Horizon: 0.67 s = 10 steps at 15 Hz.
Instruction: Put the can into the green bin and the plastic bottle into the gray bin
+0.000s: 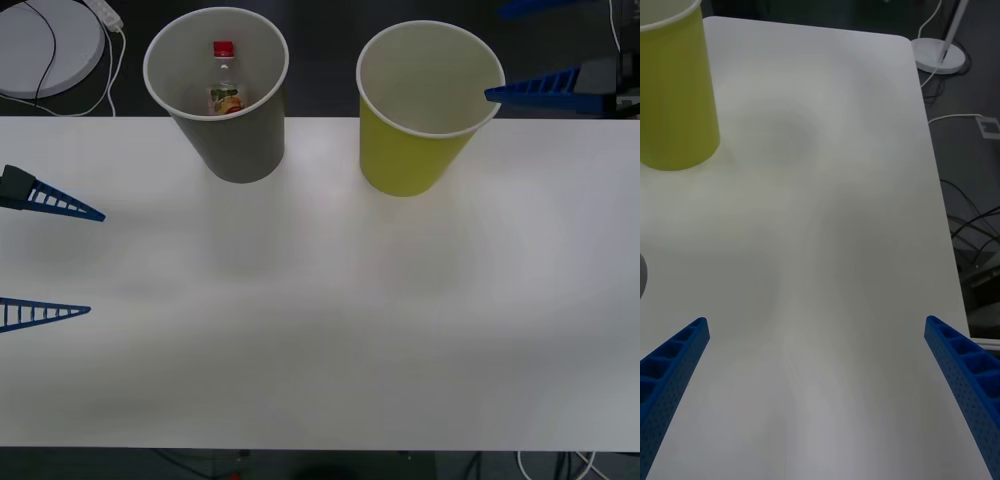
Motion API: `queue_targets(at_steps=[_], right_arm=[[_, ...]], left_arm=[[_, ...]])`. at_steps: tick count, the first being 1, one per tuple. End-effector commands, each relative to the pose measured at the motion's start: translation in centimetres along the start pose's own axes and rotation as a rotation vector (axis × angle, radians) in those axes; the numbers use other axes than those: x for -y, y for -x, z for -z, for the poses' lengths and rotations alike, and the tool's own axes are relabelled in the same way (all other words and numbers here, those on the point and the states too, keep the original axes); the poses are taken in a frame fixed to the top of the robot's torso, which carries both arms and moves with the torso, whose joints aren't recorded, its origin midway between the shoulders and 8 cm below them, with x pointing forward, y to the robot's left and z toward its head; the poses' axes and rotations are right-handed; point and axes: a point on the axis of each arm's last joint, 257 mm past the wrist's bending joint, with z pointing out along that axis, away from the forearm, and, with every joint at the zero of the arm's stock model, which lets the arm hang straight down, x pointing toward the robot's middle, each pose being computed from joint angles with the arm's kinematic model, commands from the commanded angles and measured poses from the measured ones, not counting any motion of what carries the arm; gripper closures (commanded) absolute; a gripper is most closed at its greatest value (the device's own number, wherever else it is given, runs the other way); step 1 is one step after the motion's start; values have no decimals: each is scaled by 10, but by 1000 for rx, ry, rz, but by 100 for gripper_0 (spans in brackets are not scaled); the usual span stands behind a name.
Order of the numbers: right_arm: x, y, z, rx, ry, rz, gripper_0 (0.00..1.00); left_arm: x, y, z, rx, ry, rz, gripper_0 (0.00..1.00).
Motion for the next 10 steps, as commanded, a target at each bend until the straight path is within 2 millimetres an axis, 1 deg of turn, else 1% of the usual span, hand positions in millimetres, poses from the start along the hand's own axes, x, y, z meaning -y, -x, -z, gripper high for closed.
queue_targets(at_steps=[1,4,6,10], right_arm=[[-23,-21,8,44,34,45,0],[-52,-48,16,101,71,81,0],[-68,-67,25,119,77,124,0],[-96,-88,36,155,102,157,0]], left_arm=[[0,0,0,0,0,0,0],[0,0,0,0,0,0,0],[0,0,0,0,0,0,0],[0,0,0,0,0,0,0]])
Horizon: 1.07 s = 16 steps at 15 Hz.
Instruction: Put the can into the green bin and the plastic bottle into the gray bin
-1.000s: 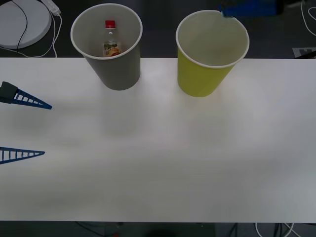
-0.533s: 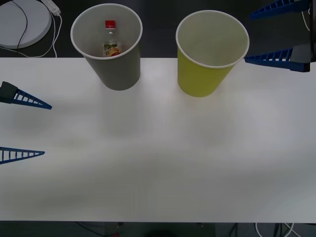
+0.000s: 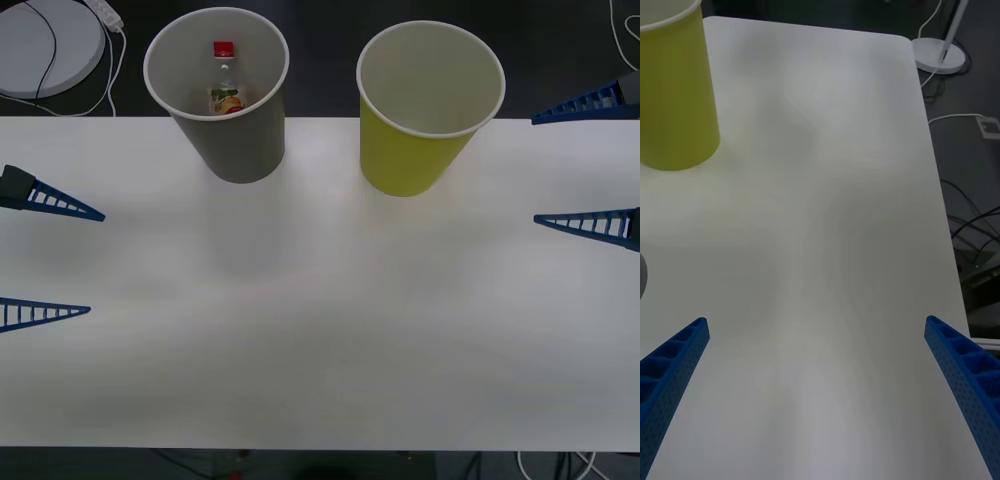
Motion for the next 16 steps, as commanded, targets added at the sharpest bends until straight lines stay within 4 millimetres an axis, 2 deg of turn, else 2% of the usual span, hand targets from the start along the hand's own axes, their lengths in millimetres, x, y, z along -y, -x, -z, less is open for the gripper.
queue_targets(at_steps=[1,9,16], right_arm=[[-22,-9,8,23,23,21,0],[-77,-21,37,32,129,-14,0],[-103,-33,48,19,159,-12,0]], left_arm=[[0,0,0,0,0,0,0],[0,0,0,0,0,0,0],[0,0,0,0,0,0,0]])
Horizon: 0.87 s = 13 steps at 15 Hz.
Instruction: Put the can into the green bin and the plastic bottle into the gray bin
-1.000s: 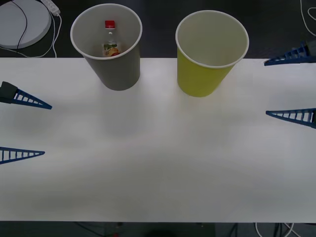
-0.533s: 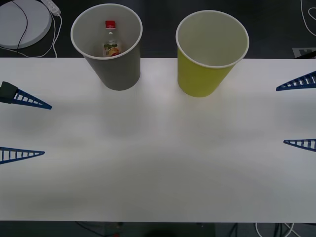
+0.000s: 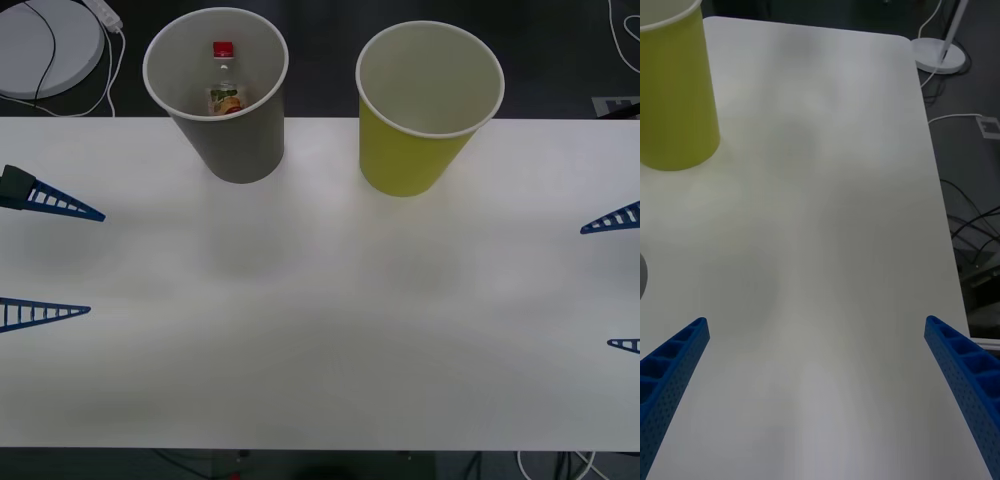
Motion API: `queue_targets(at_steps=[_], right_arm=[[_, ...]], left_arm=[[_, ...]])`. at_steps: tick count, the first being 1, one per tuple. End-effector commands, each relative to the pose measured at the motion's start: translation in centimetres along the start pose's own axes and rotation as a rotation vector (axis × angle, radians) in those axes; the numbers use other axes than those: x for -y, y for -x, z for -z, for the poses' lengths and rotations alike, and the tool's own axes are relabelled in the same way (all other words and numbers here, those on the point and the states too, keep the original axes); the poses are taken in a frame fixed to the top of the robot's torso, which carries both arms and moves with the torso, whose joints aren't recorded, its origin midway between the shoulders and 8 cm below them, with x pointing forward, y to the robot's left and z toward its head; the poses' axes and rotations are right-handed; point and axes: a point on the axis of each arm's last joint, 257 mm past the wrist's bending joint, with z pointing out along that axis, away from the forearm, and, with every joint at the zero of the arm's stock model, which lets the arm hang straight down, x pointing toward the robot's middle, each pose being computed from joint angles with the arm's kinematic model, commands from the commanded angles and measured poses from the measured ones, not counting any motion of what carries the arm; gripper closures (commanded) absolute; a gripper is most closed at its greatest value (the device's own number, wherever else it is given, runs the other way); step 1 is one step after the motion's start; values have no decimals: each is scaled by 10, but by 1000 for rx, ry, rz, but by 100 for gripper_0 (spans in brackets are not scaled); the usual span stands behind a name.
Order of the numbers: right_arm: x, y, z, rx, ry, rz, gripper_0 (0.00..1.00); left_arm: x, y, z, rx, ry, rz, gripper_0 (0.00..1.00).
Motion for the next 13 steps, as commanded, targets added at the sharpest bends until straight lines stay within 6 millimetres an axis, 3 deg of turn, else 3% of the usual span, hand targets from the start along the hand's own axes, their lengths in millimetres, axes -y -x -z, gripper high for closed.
queue_targets(at_steps=[1,13], right_arm=[[-6,-3,1,-3,7,9,0],[-8,-9,1,-28,15,13,0]], left_arm=[[0,0,0,0,0,0,0],[0,0,0,0,0,0,0]])
